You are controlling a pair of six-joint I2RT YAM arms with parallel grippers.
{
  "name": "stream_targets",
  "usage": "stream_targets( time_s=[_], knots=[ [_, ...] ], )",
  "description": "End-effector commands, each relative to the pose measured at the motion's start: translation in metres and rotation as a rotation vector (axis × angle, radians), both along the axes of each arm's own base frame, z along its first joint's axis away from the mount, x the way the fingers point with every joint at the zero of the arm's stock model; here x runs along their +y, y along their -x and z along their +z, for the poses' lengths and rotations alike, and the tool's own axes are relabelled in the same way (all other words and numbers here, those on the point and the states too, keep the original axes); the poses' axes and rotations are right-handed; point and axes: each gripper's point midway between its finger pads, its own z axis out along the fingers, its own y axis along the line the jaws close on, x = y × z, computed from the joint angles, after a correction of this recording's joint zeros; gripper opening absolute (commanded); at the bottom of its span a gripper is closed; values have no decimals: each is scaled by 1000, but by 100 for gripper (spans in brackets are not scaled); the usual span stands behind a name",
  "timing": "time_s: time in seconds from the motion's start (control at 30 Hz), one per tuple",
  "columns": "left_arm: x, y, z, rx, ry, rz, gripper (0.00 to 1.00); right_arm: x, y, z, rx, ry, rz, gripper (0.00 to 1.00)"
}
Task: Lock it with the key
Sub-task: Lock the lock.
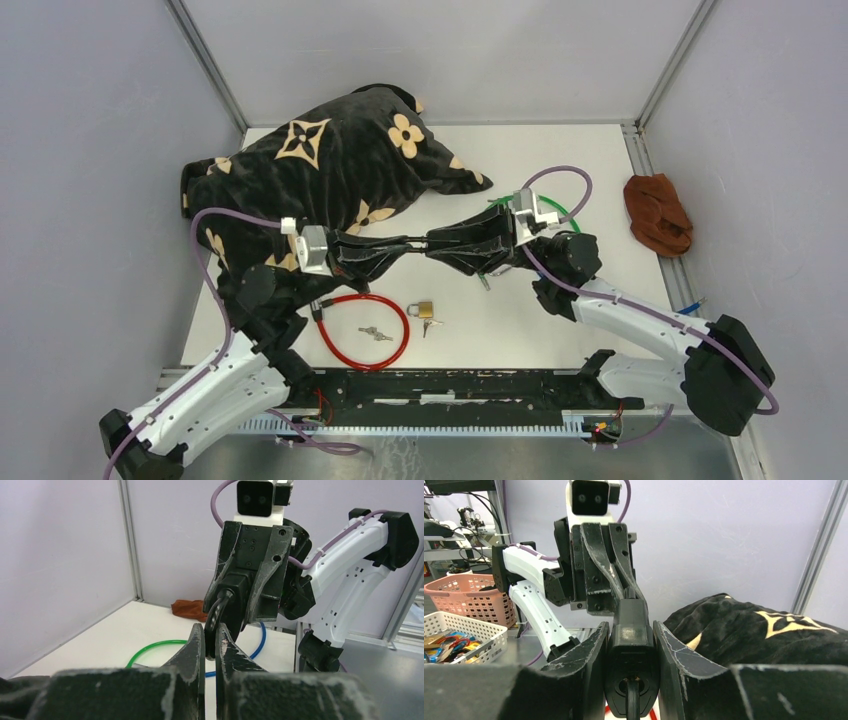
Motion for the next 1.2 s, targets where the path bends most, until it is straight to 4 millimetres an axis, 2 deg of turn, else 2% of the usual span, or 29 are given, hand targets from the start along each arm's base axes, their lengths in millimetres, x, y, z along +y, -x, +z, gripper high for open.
stream_targets(
  time_s=[0.0, 0.1, 0.2, 0.3, 0.37, 0.4, 0.43, 0.53, 0.7, 0.83, 1.03, 1.17],
  knots=[
    [-38, 51, -88, 287, -190, -323, 2, 22, 11, 21, -28, -2, 35, 0],
    [-40, 58, -95, 291, -196, -349, 2, 24, 7, 23, -40, 7, 15, 0],
    [-41, 58, -83, 251, -178, -346, 2, 31, 1, 9, -22, 46, 10, 0],
    [-36, 49, -51, 175, -131, -301, 2, 36, -10, -28, 9, 146, -9, 0],
    [-27, 37, -24, 152, -85, -238, 2, 28, -16, -49, 52, 185, -16, 0],
    [-19, 30, -7, 127, -52, -194, 2, 20, -19, -55, 70, 184, -30, 0],
    [-12, 23, 2, 109, -34, -154, 2, 13, -22, -59, 85, 184, -45, 0],
    [3, 18, 22, 71, 3, -101, 2, 1, -29, -60, 64, 204, -105, 0],
    [11, 14, 23, 104, 32, -83, 2, 1, -25, -50, 63, 181, -92, 0],
    [10, 16, 18, 116, 27, -100, 3, 2, -16, -31, 70, 85, -45, 0],
    [9, 21, 14, 122, 20, -124, 25, 8, -10, -14, 58, 34, -13, 0],
    [8, 22, 8, 130, 11, -133, 27, 9, -6, -3, 45, 0, -6, 0]
  ],
)
